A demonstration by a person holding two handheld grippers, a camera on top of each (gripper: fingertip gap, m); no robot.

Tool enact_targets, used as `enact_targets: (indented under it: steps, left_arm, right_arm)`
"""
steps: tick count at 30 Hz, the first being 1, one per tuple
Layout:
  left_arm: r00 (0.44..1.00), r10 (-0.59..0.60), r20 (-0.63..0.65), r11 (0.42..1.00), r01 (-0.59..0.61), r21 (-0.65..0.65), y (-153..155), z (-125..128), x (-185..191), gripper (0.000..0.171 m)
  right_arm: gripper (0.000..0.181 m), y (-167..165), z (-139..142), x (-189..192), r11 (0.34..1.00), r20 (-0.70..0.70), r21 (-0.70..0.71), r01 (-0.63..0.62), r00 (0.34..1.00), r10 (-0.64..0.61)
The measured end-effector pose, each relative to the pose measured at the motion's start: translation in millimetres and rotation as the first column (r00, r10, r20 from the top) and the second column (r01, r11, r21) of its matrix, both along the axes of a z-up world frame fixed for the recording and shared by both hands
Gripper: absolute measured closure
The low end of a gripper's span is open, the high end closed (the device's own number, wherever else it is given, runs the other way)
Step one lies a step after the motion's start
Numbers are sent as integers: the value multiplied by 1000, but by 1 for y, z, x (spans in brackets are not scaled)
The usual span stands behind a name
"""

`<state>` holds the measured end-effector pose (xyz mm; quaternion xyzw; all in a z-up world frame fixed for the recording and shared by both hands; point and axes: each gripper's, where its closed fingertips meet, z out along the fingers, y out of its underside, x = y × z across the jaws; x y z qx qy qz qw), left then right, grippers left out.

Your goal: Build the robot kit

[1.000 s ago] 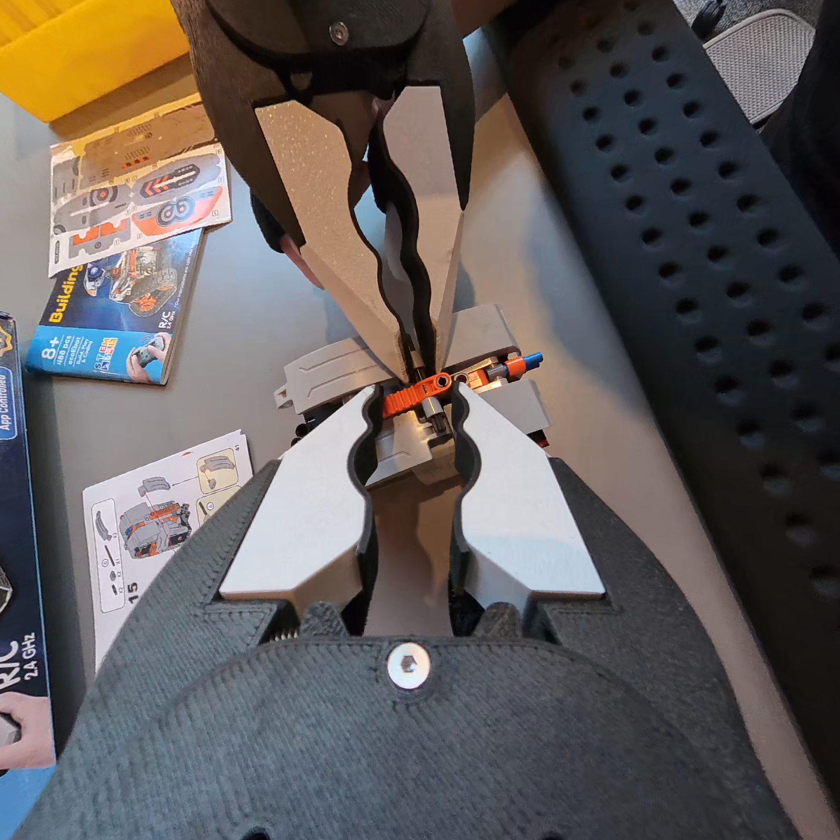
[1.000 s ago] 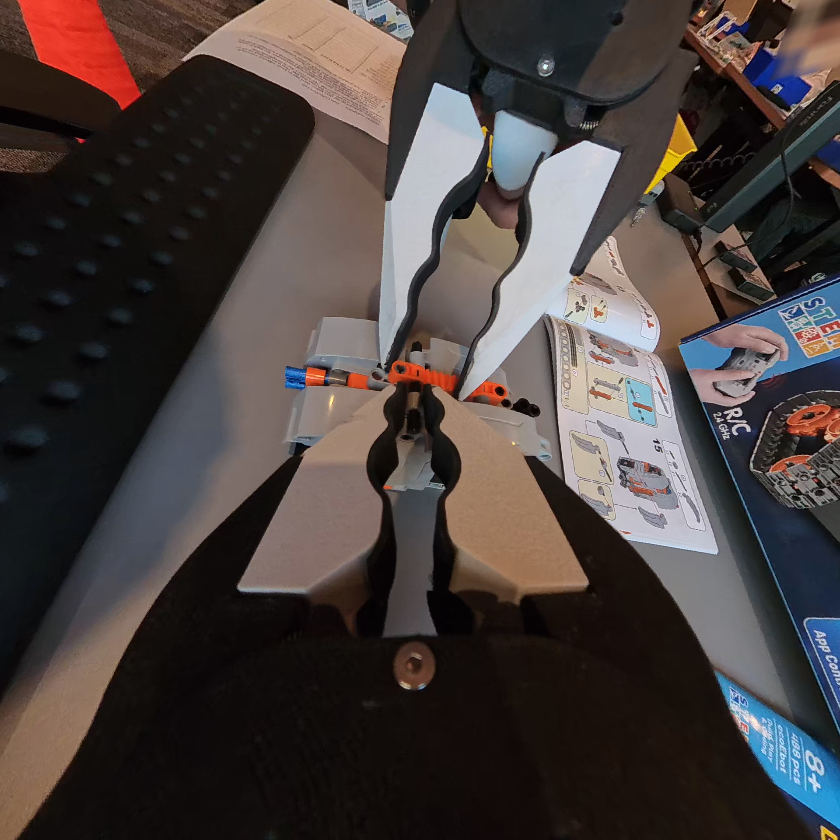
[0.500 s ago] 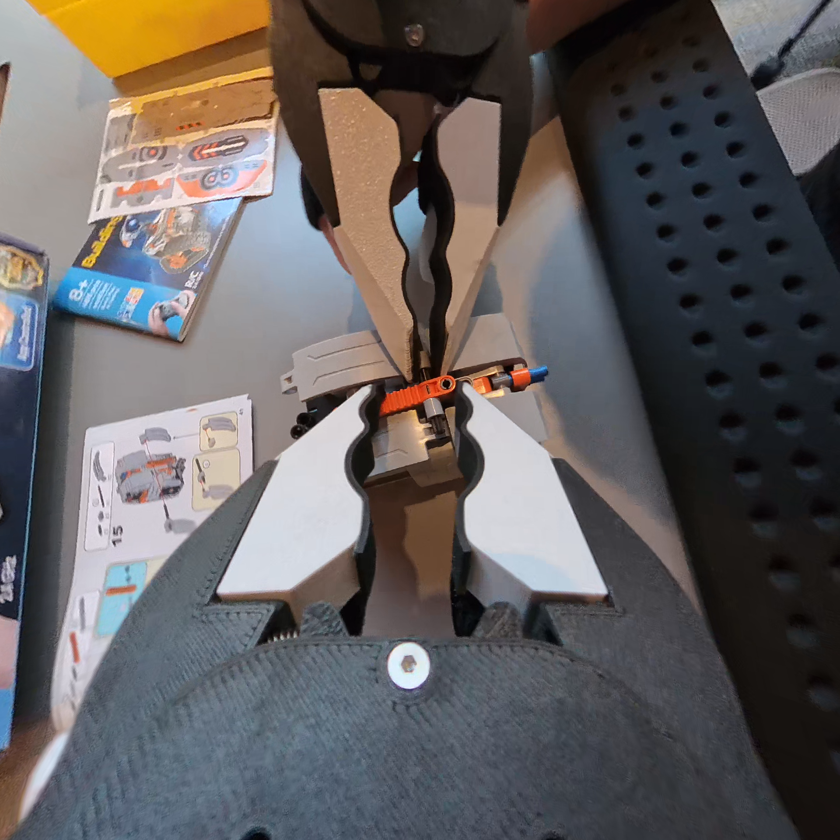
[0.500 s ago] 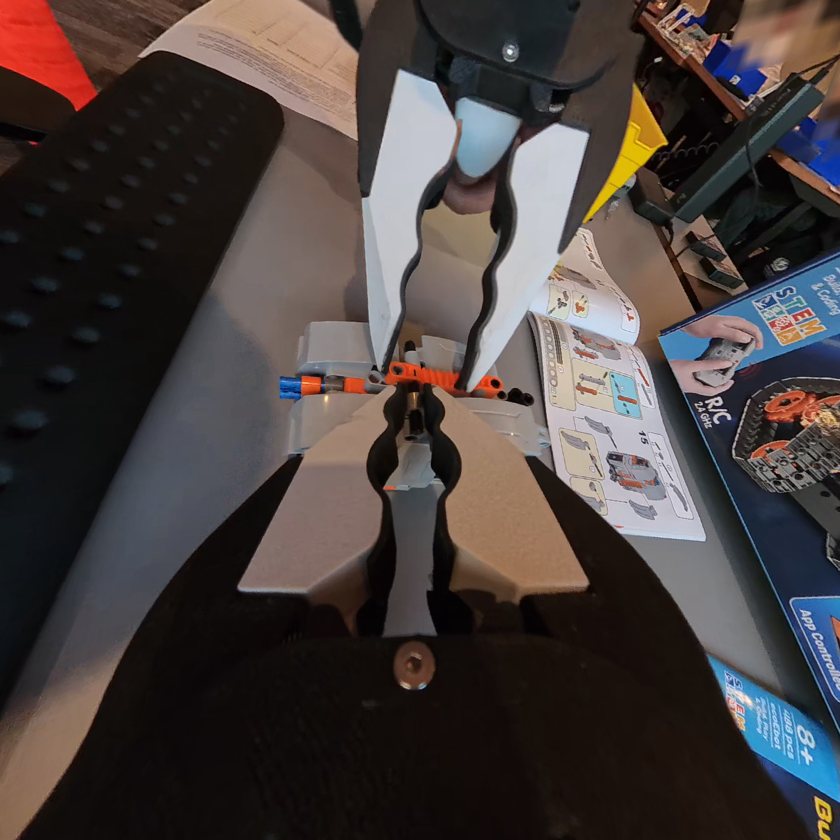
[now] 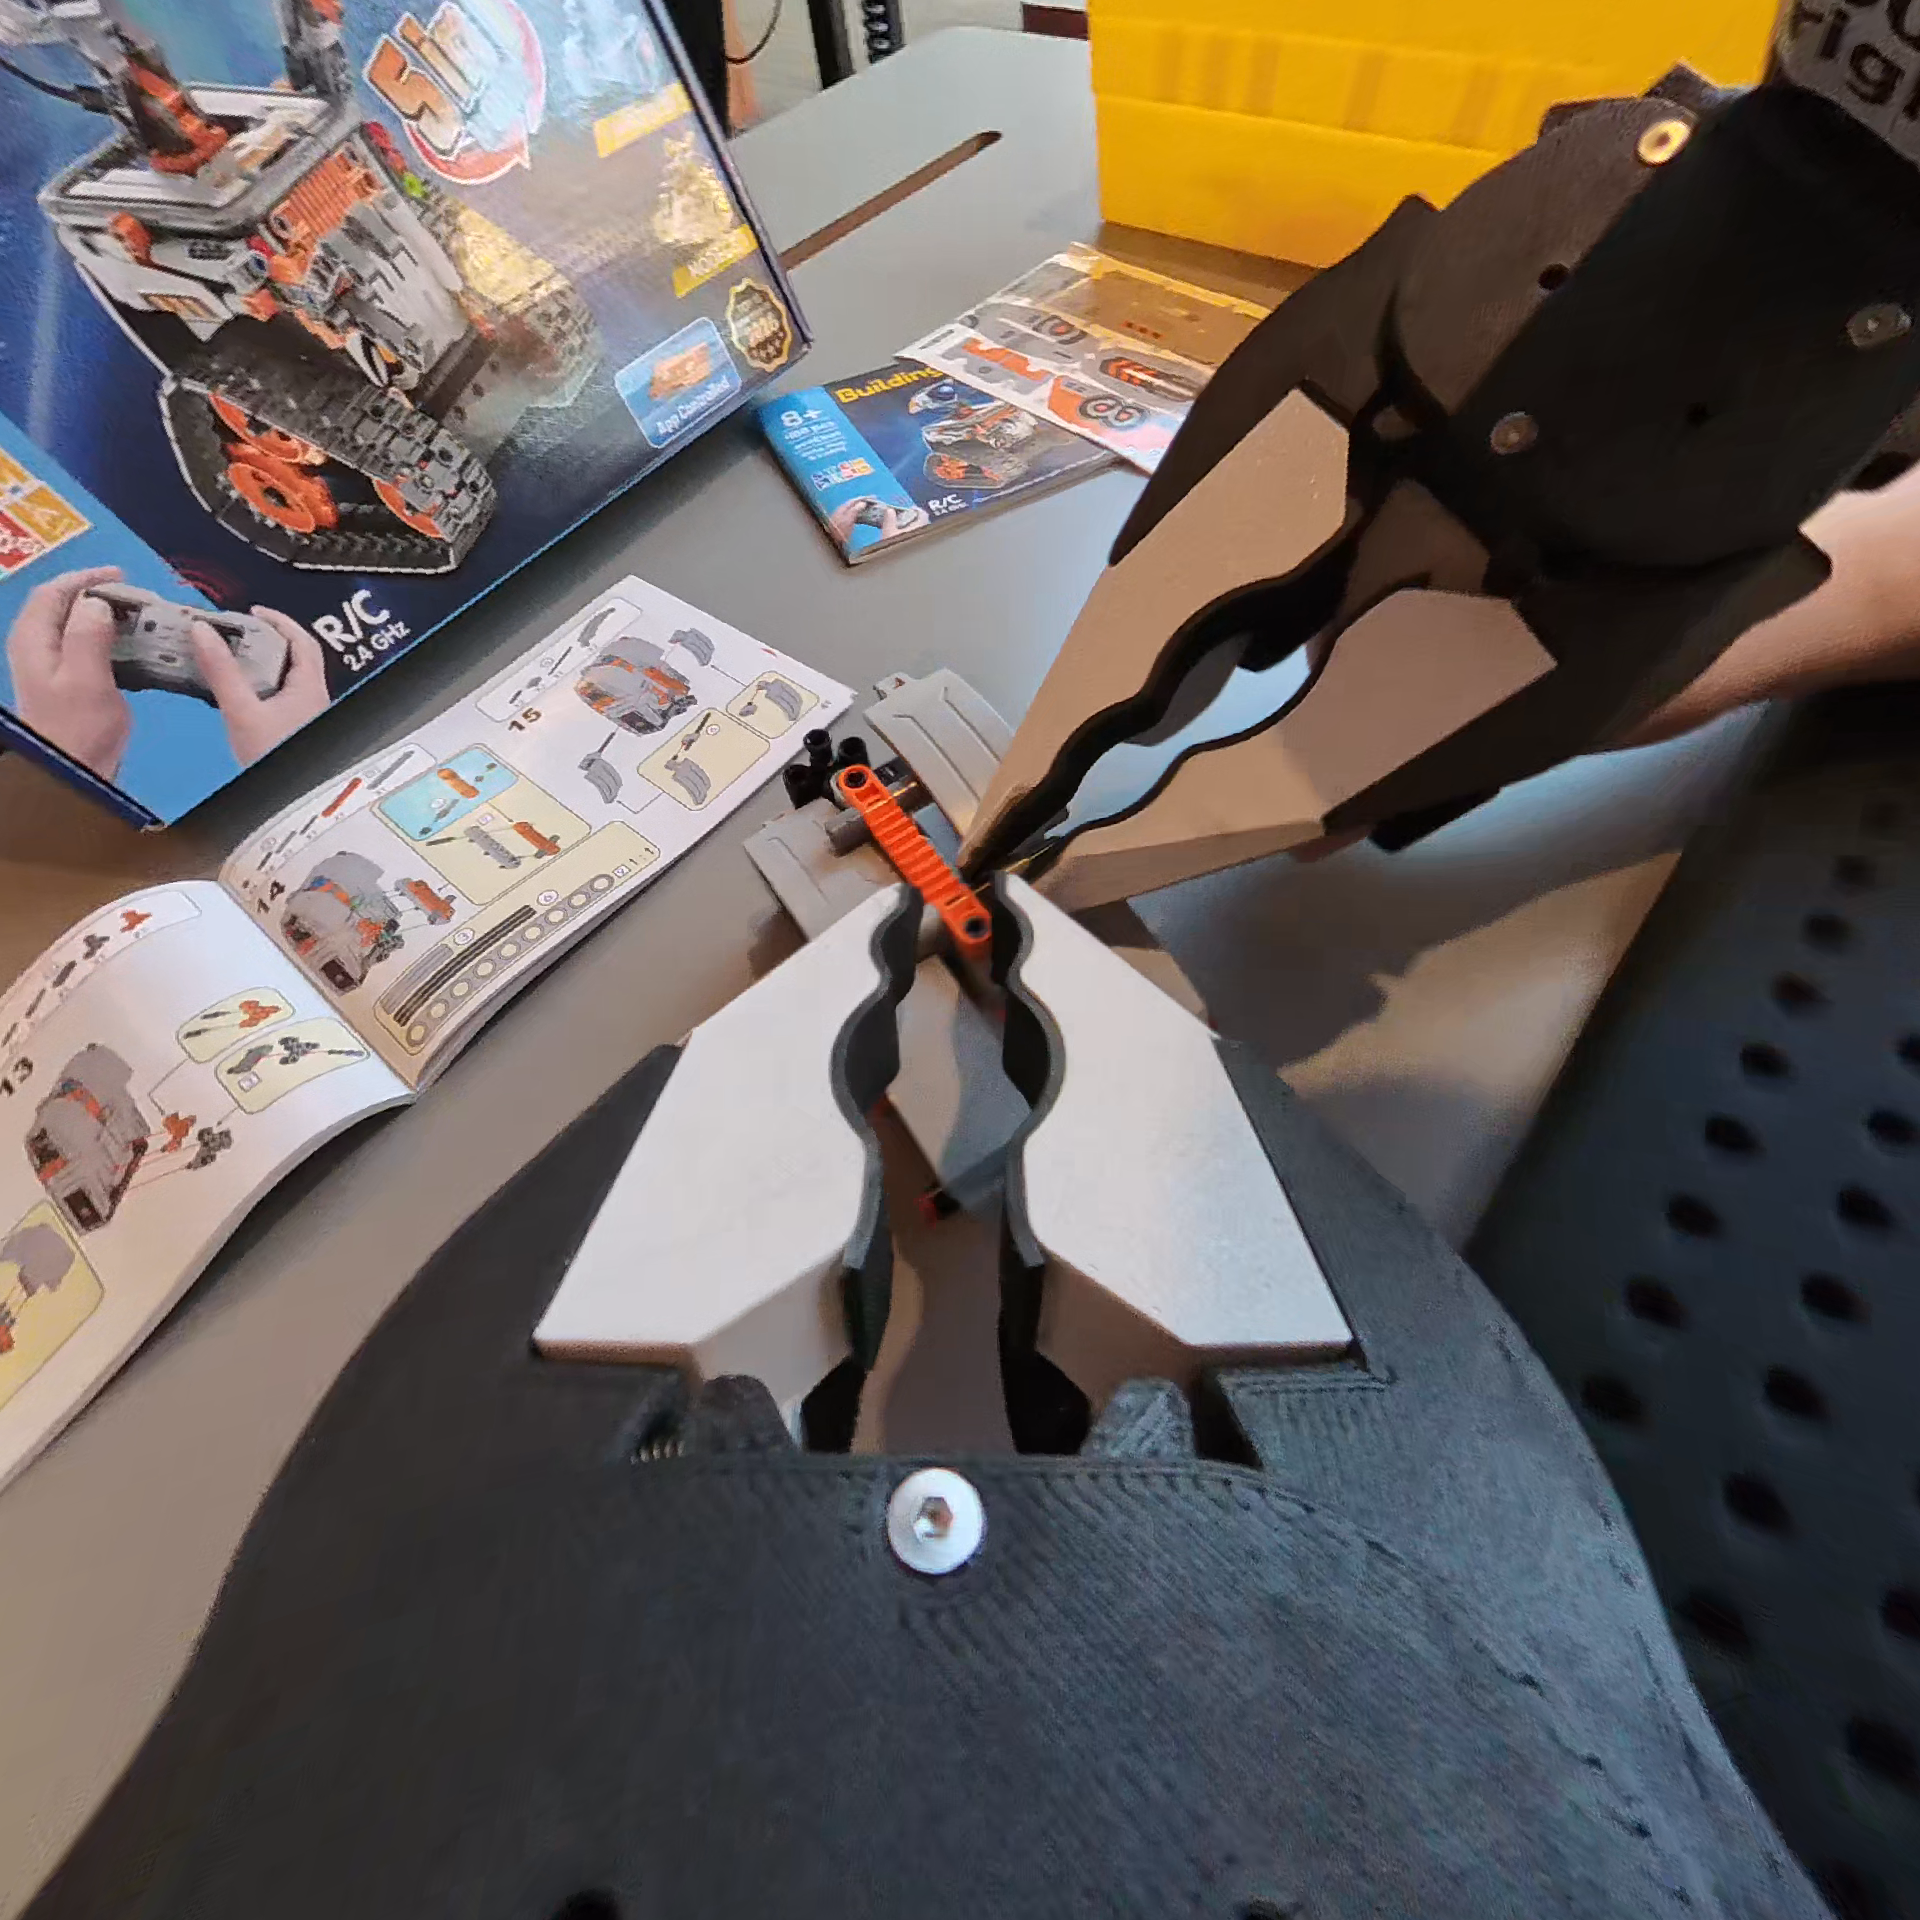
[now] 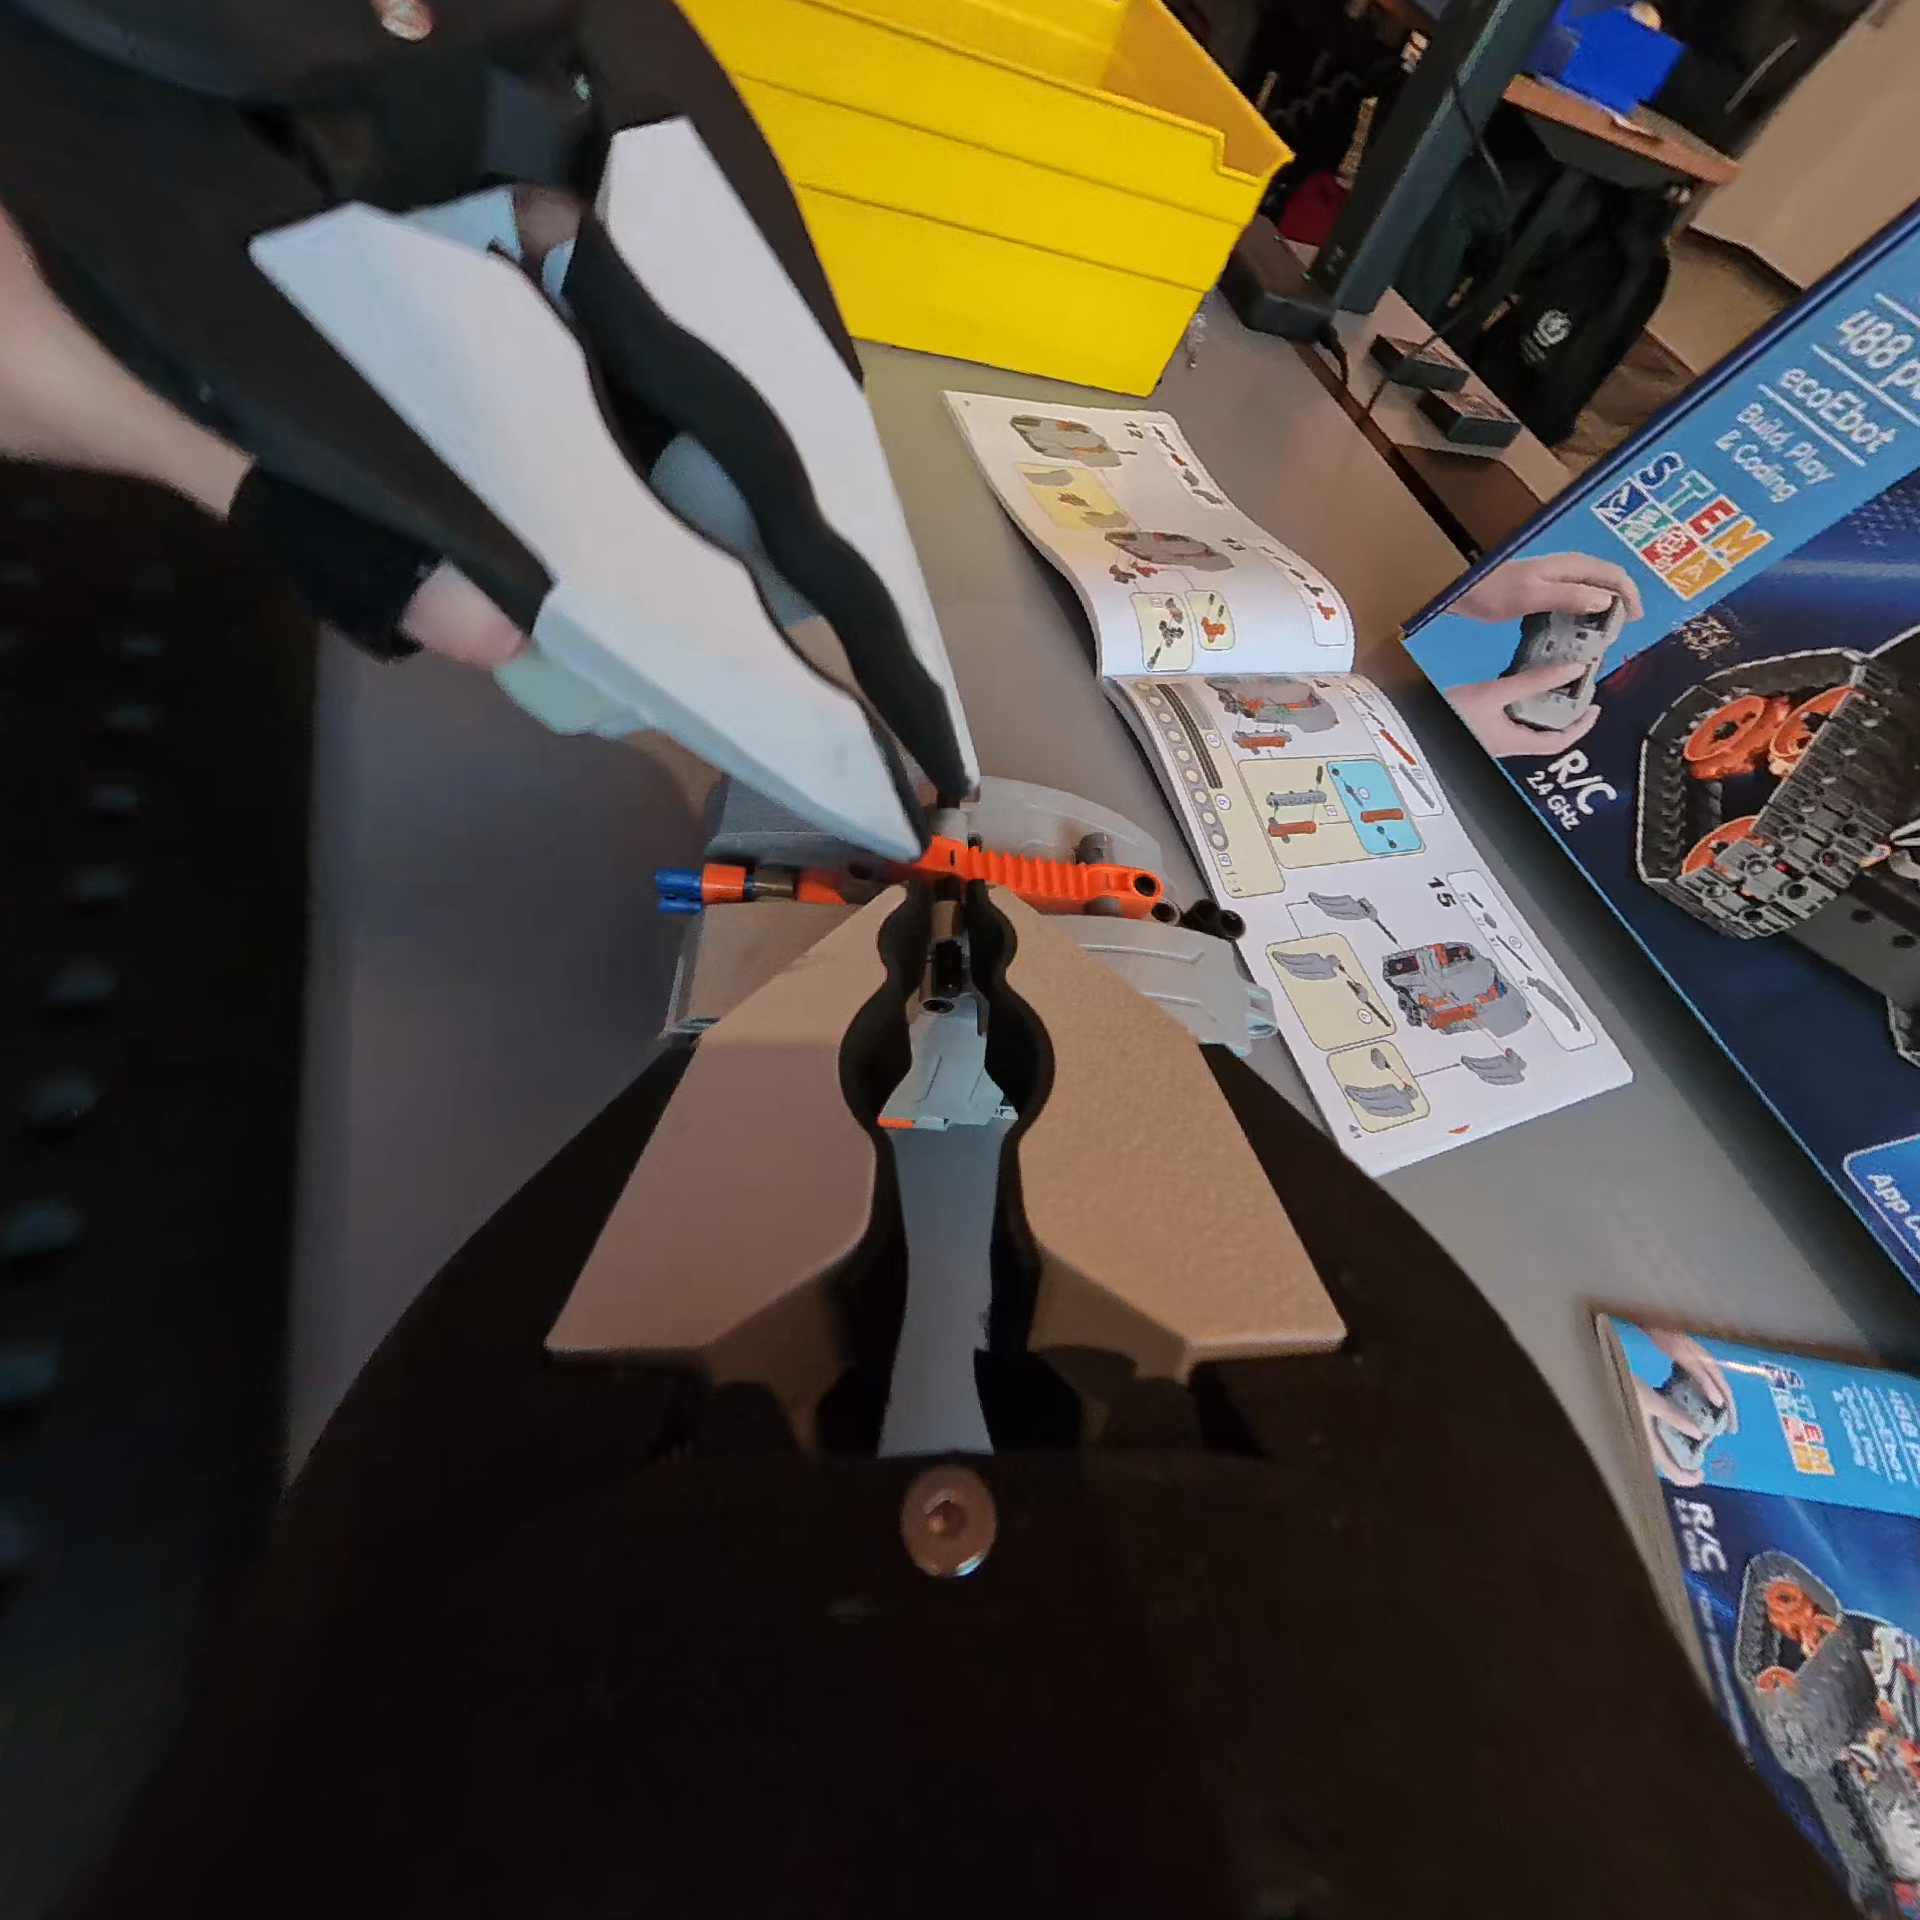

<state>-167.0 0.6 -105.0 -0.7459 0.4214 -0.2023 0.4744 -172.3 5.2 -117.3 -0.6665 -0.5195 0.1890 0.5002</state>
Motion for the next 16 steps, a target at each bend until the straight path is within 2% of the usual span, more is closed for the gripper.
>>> enact_targets:
  steps: [4,7,10,11,13,14,15,16]
  left_arm:
    - [992,94,-88,990,-84,116,7,-7,-7,155]
    - [987,143,-68,983,-134,124,9,-7,-8,158]
    - [981,189,-47,973,-181,141,16,-5,-13,142]
    - [982,188,-32,975,-182,126,16,-6,-11,141]
    - [989,149,-18,983,-146,109,13,-8,-4,160]
    - [989,147,-29,981,-142,135,12,-9,-3,164]
    - [977,203,-59,965,-189,180,18,-9,-9,164]
    - [958,274,-82,944,-252,211,24,-9,-18,171]
  right_arm:
    - [176,2,0,-4,999,-3,0,39,999,-39]
    - [176,2,0,-6,998,-4,10,55,998,-55]
    - [176,3,-1,-5,997,44,52,57,997,-59]
    - [176,3,-1,-5,997,52,54,58,997,-61]
    - [176,3,-1,-4,997,62,45,61,996,-64]
    - [176,3,-2,-4,997,69,45,64,995,-67]
    - [176,3,-2,-3,997,79,55,62,995,-66]
    - [176,0,-2,-3,997,87,63,45,995,-50]
